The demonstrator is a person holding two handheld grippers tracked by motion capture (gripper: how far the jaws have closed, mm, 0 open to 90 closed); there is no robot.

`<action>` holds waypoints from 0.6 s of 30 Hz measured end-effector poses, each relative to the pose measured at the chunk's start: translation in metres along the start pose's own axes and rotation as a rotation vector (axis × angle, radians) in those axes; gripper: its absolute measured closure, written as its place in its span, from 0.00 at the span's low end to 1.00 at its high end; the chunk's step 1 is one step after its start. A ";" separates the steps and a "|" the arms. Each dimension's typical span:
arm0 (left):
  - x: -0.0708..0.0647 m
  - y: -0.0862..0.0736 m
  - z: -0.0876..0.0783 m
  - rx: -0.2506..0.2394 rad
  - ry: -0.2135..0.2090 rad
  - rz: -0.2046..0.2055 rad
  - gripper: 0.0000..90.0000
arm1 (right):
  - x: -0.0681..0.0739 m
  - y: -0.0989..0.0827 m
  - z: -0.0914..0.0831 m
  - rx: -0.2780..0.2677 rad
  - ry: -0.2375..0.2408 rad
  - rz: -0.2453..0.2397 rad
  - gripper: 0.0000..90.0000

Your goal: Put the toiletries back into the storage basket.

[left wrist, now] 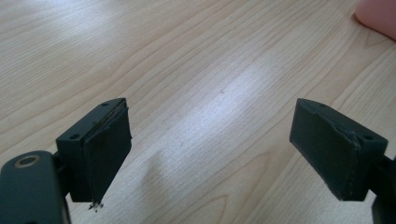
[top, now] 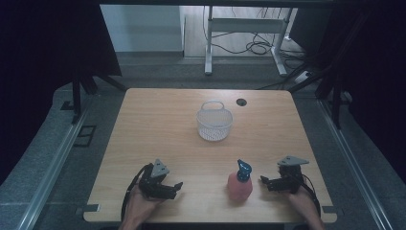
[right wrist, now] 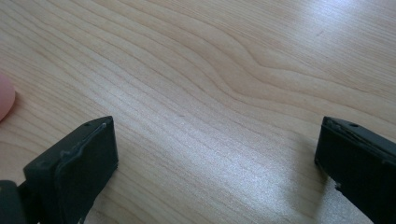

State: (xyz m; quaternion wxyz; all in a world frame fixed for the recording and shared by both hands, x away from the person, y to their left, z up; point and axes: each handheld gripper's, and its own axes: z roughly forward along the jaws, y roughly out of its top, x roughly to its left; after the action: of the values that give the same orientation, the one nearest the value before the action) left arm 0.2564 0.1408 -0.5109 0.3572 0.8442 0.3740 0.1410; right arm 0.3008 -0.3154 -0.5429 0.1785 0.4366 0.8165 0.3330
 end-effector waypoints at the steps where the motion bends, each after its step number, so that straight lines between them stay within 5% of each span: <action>1: -0.001 0.002 -0.001 0.002 -0.007 0.005 0.14 | 0.000 0.000 0.000 0.000 0.000 0.000 0.00; 18: -0.018 0.020 -0.007 -0.029 -0.074 0.050 0.12 | 0.000 0.000 0.000 0.000 0.000 0.000 0.00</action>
State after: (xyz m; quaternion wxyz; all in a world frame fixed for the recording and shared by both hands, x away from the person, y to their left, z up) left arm 0.2512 0.1219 -0.4910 0.3793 0.8526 0.3373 0.1242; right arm 0.3008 -0.3155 -0.5429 0.1785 0.4365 0.8166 0.3329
